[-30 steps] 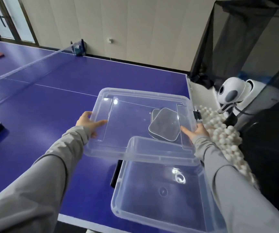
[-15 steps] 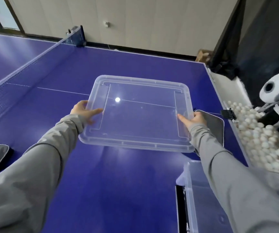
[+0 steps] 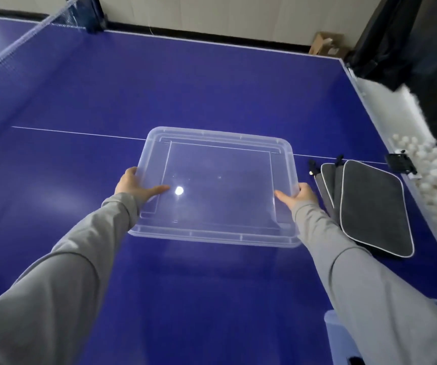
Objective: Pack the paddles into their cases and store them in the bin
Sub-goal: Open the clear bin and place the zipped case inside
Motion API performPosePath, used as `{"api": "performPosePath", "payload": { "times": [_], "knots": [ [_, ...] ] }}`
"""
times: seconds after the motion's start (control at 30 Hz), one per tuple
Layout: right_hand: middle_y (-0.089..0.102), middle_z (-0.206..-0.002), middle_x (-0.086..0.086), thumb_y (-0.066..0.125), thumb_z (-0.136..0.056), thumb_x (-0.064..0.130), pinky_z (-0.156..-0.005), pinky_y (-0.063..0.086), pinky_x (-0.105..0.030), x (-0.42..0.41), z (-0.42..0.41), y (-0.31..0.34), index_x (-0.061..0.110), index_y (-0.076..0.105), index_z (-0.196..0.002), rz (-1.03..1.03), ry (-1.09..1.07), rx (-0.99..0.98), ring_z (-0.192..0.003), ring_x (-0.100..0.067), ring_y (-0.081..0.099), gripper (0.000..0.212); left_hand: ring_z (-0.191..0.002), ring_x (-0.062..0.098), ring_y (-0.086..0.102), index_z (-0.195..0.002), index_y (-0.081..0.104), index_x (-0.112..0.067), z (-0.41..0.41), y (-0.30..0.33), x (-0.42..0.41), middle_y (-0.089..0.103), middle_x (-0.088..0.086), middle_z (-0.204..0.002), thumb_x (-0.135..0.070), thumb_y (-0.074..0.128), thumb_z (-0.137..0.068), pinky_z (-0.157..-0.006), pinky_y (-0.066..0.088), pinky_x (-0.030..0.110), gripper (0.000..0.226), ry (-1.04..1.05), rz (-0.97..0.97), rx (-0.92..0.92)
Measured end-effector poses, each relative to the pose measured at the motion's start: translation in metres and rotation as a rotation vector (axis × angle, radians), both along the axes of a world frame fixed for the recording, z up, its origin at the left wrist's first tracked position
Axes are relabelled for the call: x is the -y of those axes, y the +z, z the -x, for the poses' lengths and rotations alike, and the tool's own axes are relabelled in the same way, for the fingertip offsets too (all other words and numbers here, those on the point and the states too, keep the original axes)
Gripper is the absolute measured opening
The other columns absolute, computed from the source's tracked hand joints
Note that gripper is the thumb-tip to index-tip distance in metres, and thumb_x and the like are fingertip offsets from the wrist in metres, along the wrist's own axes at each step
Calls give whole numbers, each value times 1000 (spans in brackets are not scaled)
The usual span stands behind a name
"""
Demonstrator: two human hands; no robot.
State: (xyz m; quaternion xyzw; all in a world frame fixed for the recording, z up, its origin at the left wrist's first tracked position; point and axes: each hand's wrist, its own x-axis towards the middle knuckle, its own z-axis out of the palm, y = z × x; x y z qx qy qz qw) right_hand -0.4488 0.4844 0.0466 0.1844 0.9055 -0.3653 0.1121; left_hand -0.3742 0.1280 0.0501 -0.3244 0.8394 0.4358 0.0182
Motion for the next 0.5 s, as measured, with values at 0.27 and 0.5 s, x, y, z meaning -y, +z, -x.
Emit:
{"api": "performPosePath", "payload": {
  "times": [0.27,0.5],
  "knots": [
    [45,-128,-14,71,-75,41,-102,36,-38,-2,17,-64,6,46,-127,-144,18,-37,-121,-30,43,68,-115,32,48,-137,40,-11,18,-68,-9,38,13,-132,-41,84,-62,-98,39,39,93,-45,94,81],
    [46,-123,-13,70,-75,44,-102,37,-44,5,20,-93,10,50,-124,-221,-14,-147,-120,-30,41,63,-126,27,36,-138,39,-14,25,-94,-8,34,9,-133,-40,86,-59,-108,35,41,95,16,100,-21]
  ]
}}
